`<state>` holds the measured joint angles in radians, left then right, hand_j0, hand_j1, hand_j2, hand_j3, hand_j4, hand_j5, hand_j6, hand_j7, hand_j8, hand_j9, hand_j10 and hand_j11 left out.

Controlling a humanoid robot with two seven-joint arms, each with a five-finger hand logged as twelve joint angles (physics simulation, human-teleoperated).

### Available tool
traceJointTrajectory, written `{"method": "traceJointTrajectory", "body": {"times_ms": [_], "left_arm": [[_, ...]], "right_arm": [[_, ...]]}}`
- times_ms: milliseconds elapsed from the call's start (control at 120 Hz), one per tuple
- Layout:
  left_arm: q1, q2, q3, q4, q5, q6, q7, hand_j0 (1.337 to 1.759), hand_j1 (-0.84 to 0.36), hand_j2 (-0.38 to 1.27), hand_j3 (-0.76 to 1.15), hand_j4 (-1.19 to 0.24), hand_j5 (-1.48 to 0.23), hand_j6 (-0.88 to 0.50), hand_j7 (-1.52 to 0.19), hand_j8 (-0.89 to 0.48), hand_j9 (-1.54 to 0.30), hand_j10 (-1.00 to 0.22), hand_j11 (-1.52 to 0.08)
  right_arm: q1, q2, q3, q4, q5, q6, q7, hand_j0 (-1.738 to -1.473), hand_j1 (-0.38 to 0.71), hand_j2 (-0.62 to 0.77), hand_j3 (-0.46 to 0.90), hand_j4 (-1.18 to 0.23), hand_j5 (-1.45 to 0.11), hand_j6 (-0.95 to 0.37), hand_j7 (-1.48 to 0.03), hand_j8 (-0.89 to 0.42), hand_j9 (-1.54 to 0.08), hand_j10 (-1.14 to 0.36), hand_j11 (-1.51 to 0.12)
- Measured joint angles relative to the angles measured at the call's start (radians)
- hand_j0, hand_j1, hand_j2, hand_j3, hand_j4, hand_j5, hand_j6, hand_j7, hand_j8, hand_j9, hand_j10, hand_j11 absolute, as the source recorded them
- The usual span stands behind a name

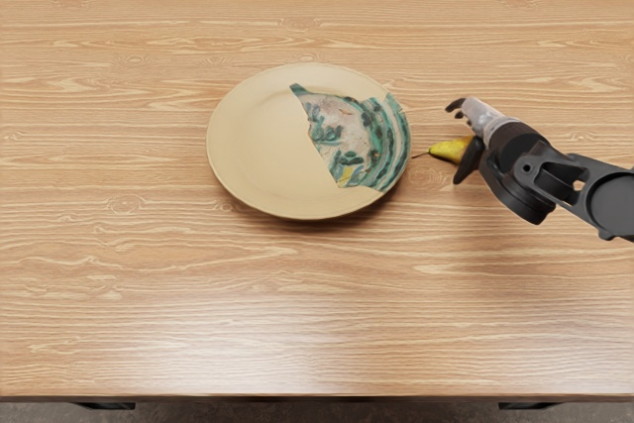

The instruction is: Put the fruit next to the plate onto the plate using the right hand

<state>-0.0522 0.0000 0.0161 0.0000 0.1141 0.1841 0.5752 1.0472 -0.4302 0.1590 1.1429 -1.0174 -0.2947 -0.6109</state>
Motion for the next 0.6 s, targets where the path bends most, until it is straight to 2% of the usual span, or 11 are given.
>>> {"method": "traceJointTrajectory", "body": {"times_ms": [600], "left_arm": [[0.0,0.0,0.0,0.0,0.0,0.0,0.0,1.658,0.35,0.0,0.0,0.0,0.0,0.01,0.0,0.01,0.0,0.0,0.0]], "right_arm": [[-0.017,-0.012,-0.001,0.001,0.0,0.0,0.0,-1.658,0.1,-0.07,0.0,-0.38,-0.49,-0.38,-0.49,-0.38,-0.49,-0.38,-0.49]]}}
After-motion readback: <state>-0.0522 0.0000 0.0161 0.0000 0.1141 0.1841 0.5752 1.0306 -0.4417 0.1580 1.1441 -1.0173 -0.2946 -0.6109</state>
